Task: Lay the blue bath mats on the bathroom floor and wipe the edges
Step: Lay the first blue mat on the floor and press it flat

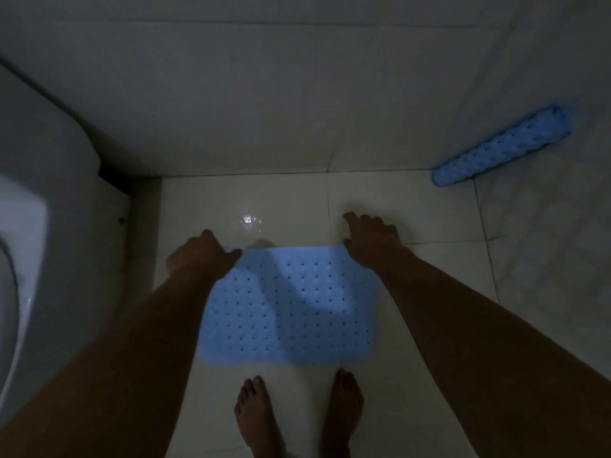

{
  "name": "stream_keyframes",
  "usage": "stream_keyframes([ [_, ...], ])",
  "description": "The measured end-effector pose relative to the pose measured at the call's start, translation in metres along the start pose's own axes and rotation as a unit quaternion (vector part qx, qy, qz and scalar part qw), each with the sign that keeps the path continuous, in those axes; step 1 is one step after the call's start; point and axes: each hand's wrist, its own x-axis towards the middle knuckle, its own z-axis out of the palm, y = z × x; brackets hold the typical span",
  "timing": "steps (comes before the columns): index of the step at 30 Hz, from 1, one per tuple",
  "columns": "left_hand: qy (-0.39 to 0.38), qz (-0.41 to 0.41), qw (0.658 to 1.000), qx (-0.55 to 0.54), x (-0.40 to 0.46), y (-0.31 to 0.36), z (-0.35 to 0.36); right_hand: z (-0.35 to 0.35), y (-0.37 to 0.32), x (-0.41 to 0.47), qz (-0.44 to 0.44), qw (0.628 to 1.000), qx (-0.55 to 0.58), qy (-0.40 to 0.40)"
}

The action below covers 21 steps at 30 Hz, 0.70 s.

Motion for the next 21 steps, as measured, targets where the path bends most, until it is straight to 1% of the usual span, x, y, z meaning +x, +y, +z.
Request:
stream_keyframes([
  [4, -0.042, 0.037, 0.998, 0.04, -0.018, 0.024, 0.029, 0.003, -0.025, -0.009, -0.002, 0.997, 0.059, -0.041],
  [10, -0.104, 0.063, 0.991, 0.054, -0.06, 0.039, 0.067, 0.035, -0.039, -0.05, 0.017, 0.992, 0.069, -0.109],
  [15, -0.113, 0.056, 0.99, 0.062, -0.08, 0.02, 0.099, 0.072, -0.048, -0.078, 0.018, 0.988, 0.05, -0.143],
  [19, -0.108, 0.069, 0.988, 0.081, -0.057, -0.002, 0.138, 0.118, -0.063, -0.073, 0.028, 0.986, 0.063, -0.15],
  [21, -0.107, 0.08, 0.987, 0.091, -0.035, -0.017, 0.169, 0.152, -0.069, -0.061, 0.036, 0.987, 0.061, -0.143],
])
